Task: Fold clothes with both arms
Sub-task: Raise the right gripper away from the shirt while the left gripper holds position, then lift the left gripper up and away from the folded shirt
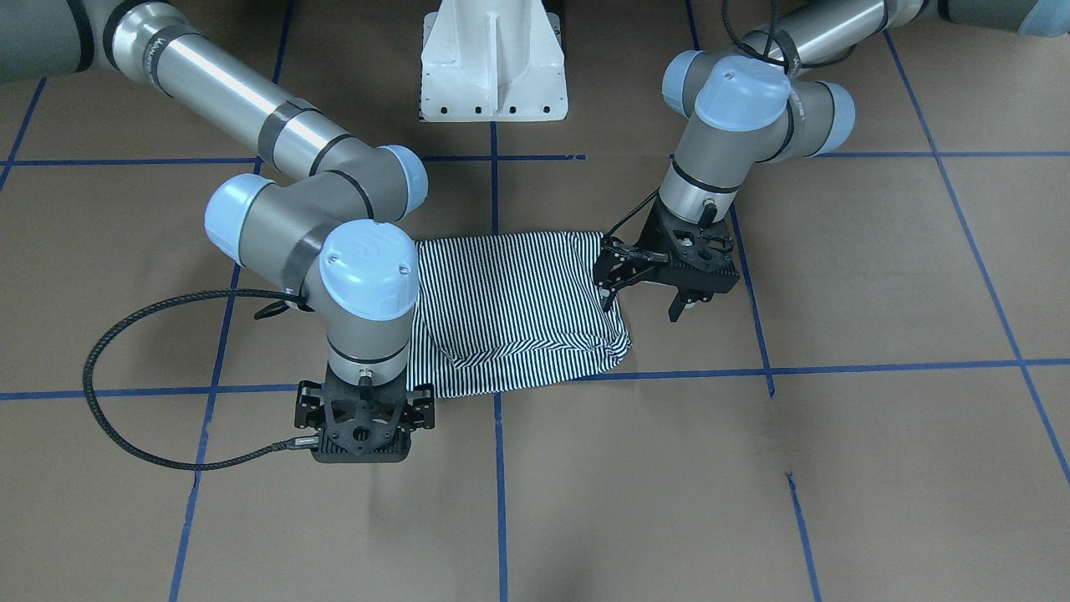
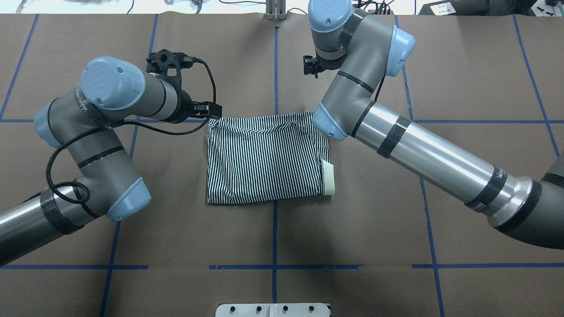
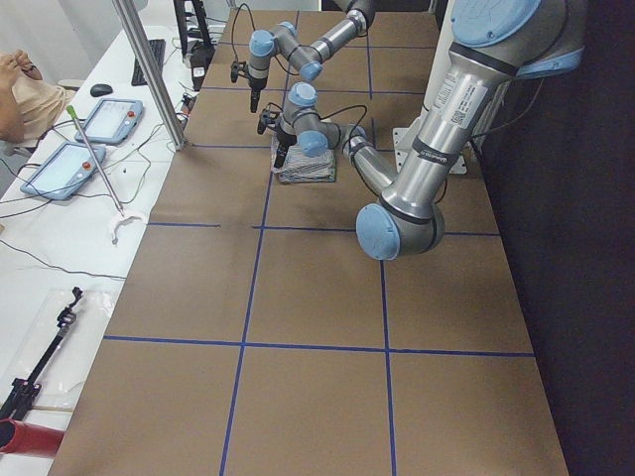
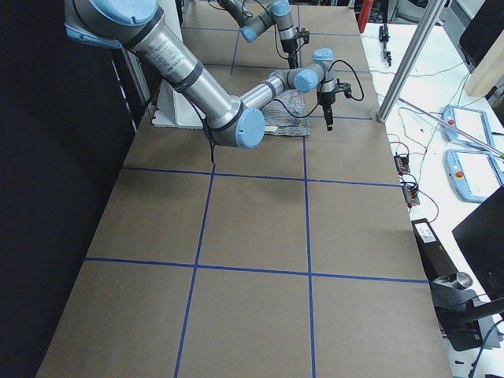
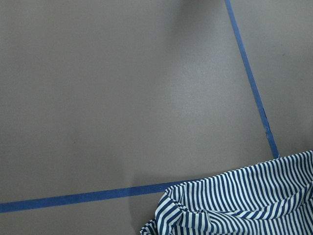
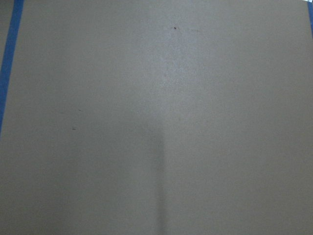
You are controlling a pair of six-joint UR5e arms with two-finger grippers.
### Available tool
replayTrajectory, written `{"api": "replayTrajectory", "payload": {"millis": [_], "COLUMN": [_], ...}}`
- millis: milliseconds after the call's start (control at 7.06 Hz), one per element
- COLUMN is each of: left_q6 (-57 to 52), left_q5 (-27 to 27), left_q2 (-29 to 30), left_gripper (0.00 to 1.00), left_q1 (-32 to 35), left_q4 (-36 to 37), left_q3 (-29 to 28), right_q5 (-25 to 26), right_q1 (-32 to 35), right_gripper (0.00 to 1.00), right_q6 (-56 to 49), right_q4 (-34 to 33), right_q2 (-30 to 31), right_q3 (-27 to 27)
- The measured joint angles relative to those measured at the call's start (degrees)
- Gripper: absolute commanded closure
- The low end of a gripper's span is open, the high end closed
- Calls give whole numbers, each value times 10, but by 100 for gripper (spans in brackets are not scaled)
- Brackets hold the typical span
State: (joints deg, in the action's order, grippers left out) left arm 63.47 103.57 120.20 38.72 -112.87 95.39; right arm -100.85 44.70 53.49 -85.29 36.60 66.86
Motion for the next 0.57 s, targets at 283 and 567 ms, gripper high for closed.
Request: {"api": "replayTrajectory", "payload": {"millis": [283, 567], "left_q6": [49, 56], "left_q5": [-16, -34], "left_q2": [8, 27], "left_gripper": [0, 0], "left_q1": [-43, -56], "left_q4": [3, 3], "left_q3": [-25, -77], "right_q5": [-9, -10], "right_q1": [2, 2], "right_gripper": [0, 0], "right_q6": [0, 0], "right_q4": [6, 6], "right_q2": [30, 43], "right_q3": [53, 79]}}
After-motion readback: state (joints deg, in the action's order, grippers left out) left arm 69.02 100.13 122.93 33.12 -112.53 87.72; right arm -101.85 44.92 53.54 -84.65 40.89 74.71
